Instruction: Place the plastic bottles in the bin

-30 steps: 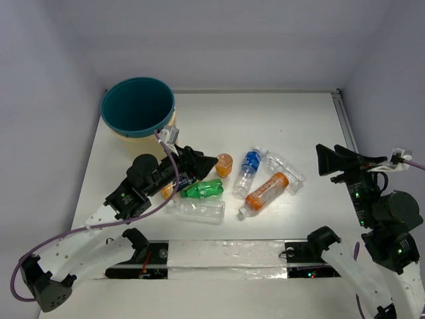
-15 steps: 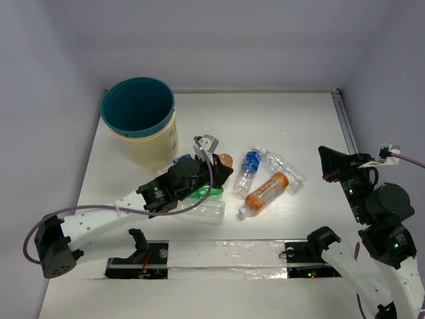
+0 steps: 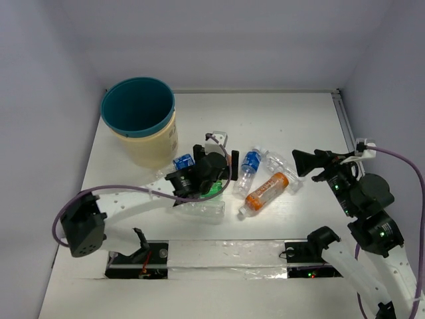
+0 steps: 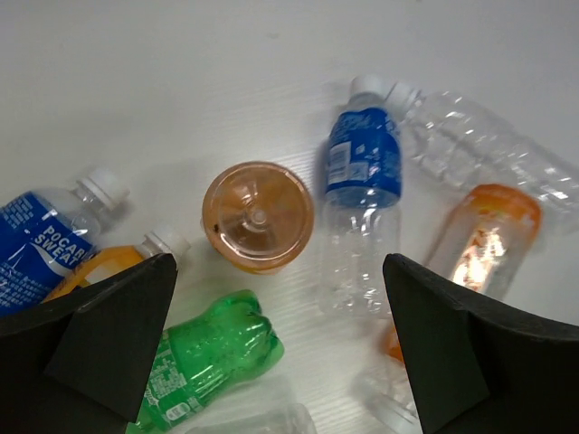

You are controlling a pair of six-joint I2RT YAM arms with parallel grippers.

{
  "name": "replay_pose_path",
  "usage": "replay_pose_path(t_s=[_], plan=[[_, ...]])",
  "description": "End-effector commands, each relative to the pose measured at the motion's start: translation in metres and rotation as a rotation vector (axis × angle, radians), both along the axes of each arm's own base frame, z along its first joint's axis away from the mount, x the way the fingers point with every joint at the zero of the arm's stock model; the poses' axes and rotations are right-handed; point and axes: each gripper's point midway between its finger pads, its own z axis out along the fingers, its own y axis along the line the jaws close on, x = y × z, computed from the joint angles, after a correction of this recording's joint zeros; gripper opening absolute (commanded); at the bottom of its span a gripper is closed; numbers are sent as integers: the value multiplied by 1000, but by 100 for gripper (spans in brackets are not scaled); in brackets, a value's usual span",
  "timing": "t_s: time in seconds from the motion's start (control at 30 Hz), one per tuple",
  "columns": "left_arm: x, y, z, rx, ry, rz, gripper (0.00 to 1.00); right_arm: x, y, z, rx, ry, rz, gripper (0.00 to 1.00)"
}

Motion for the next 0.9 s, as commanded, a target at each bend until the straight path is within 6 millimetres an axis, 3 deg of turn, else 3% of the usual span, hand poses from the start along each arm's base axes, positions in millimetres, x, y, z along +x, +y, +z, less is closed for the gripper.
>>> replay_pose_path(t_s=[0.0, 0.3, 0.43, 0.6, 0.7, 0.83, 0.87], plan=[[11, 3, -7, 76, -8, 52, 99, 2, 14, -1, 22, -5, 62, 100], [40, -5, -49, 145, 40, 50, 99, 3, 31, -24, 37, 53, 139, 100], [48, -14, -58, 157, 41, 32, 99, 5, 33, -37, 45, 81, 138, 100], [57, -21, -61, 162, 24, 21, 97, 14, 33, -71, 52, 181, 104, 99], [63, -25, -56, 146, 11, 16, 93, 23, 34, -99, 40, 279, 73, 96], [65, -28, -56, 143, -1, 11, 76, 29, 31, -135, 32, 413, 12, 94], [65, -28, -55, 139, -1, 9, 67, 30, 30, -146, 25, 451, -3, 94]])
